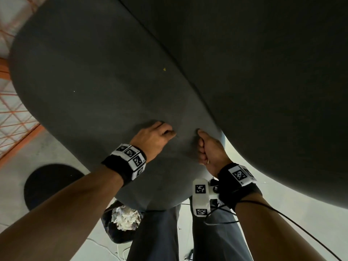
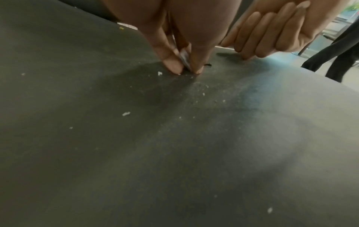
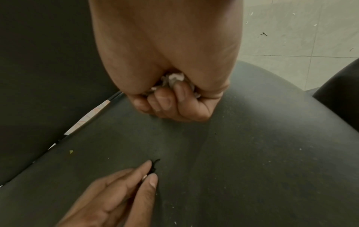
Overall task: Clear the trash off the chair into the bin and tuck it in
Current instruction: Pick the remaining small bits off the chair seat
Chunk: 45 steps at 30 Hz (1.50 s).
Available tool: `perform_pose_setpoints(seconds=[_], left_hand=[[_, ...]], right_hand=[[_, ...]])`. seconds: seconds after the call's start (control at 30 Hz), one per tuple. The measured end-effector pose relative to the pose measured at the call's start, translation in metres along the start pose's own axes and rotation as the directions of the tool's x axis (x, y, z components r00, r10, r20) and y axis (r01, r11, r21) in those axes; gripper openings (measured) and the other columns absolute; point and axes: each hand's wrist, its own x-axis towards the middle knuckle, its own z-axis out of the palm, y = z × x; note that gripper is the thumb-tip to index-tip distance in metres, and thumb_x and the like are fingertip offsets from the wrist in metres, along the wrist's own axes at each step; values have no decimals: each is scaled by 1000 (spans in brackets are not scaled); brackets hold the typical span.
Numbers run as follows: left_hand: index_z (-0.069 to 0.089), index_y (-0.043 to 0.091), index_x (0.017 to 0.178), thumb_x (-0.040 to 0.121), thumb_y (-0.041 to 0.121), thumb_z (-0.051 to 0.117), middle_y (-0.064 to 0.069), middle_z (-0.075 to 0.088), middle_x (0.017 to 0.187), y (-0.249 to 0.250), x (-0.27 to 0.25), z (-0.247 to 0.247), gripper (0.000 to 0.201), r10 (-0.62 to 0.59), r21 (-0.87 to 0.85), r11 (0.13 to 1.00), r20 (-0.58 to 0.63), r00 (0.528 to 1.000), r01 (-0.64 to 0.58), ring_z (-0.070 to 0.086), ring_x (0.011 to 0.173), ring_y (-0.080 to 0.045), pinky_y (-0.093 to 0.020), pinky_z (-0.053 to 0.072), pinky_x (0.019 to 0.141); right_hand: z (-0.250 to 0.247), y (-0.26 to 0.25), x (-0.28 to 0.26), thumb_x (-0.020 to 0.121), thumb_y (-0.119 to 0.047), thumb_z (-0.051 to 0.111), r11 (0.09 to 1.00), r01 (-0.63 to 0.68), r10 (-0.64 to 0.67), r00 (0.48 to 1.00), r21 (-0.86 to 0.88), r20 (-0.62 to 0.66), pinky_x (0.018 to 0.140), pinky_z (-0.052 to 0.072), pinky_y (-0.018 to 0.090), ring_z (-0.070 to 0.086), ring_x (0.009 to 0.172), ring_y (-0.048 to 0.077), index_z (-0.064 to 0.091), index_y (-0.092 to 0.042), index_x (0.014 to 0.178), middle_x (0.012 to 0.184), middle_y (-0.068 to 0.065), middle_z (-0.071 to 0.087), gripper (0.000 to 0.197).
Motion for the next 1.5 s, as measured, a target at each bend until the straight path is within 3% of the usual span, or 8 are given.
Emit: perform_pose_setpoints(seconds=[0.23, 0.43, 0.6, 0.73, 0.87, 1.0, 1.37, 1.5], left_hand=[[75, 23, 91, 82, 21, 65, 2, 70, 96, 23, 3, -16, 14, -407, -453, 801, 68, 911, 392, 69, 79, -19, -34, 57, 75], [75, 25, 89, 80, 21, 69, 3, 70, 85, 71, 2, -41, 12, -499, -709, 628, -51, 865, 321, 66, 70, -10, -30, 56, 68], [69, 26, 83, 71, 31, 71, 10, 71, 82, 91, 0, -46, 14, -415, -448, 837, -147, 898, 313, 59, 93, -19, -28, 52, 72], [76, 27, 89, 81, 39, 68, 15, 71, 102, 87, -9, -38, 17, -350, -631, 749, -115, 930, 204, 54, 101, -11, -21, 44, 86], [71, 25, 105, 89, 25, 60, 8, 72, 97, 73, -19, -35, 19, -510, -772, 554, -19, 860, 312, 64, 85, -2, -22, 54, 79], [67, 27, 105, 83, 26, 66, 6, 69, 99, 44, -8, -13, 23, -649, -571, 590, 83, 756, 570, 66, 79, -11, -34, 57, 78], [66, 16, 96, 91, 27, 57, -6, 68, 102, 36, 21, -20, 15, -524, -263, 786, 196, 829, 560, 65, 93, -30, -39, 51, 77], [67, 22, 90, 84, 28, 60, 1, 72, 91, 37, 21, -26, 11, -535, -382, 725, 211, 818, 573, 68, 88, -24, -35, 55, 75]], right_hand=[[14, -4, 0, 96, -43, 49, 1000, 27, -27, 1000, -10, 13, 41, 19, 18, 27, 32, 10, 42, -22, 55, 40, -6, 33, 46], [26, -7, 0, 94, -48, 49, 998, 35, -43, 982, 49, 185, 54, 32, 30, 45, 55, 21, 54, -19, 63, 58, 7, 50, 43], [21, -11, -7, 96, -52, 40, 960, -147, 12, 872, 238, 489, 63, 52, 28, 64, 67, 17, 61, -11, 82, 72, 8, 63, 48], [15, -4, 7, 87, -48, 61, 977, -132, 73, 944, 168, 321, 43, 40, 21, 50, 44, 12, 52, -19, 74, 57, 4, 49, 34], [3, -4, 8, 94, -44, 53, 998, -47, 39, 984, 47, 174, 34, 15, 14, 23, 28, 8, 40, -23, 56, 39, -7, 30, 45], [-5, -4, 5, 91, -45, 56, 998, -54, 49, 986, 30, 157, 40, 5, 17, 18, 29, 8, 35, -24, 54, 41, -8, 25, 48], [1, -8, 2, 94, -36, 55, 1000, -6, 5, 998, 25, 63, 34, 11, 13, 21, 30, 4, 42, -26, 63, 51, -8, 27, 34], [8, -12, 4, 94, -41, 53, 999, 44, -43, 998, -27, 34, 35, 14, 16, 21, 31, 7, 38, -24, 56, 43, -7, 28, 44]])
